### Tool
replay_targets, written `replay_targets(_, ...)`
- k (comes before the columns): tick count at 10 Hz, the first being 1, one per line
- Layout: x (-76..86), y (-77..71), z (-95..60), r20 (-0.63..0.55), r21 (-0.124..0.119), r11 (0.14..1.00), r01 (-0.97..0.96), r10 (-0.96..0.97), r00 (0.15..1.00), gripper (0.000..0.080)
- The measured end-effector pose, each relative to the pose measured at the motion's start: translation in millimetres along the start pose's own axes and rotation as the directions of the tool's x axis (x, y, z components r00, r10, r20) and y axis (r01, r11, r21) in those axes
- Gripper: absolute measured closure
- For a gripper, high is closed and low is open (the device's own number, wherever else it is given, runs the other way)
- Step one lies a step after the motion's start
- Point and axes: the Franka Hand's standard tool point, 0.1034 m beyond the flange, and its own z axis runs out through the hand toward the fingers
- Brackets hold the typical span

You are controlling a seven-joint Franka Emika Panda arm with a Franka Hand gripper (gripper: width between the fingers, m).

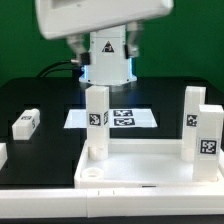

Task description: Assemble desk

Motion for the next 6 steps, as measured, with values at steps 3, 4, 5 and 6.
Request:
replay_targets(3,-3.1,-6.1,3.2,0.006,-0.002,0.982,0.189,-0.189,0.982,0.0150)
replay_targets(4,-3.5,-4.6,3.9,0.007,-0.002,0.967,0.255,-0.255,0.967,0.0150)
replay_targets(5,-6.9,9.9,9.4,0.017,-0.007,0.940,0.341,-0.341,0.940,0.0150)
replay_targets(6,-11.8,45.1,13.5,0.041,-0.012,0.889,0.457,-0.456,0.889,0.0150)
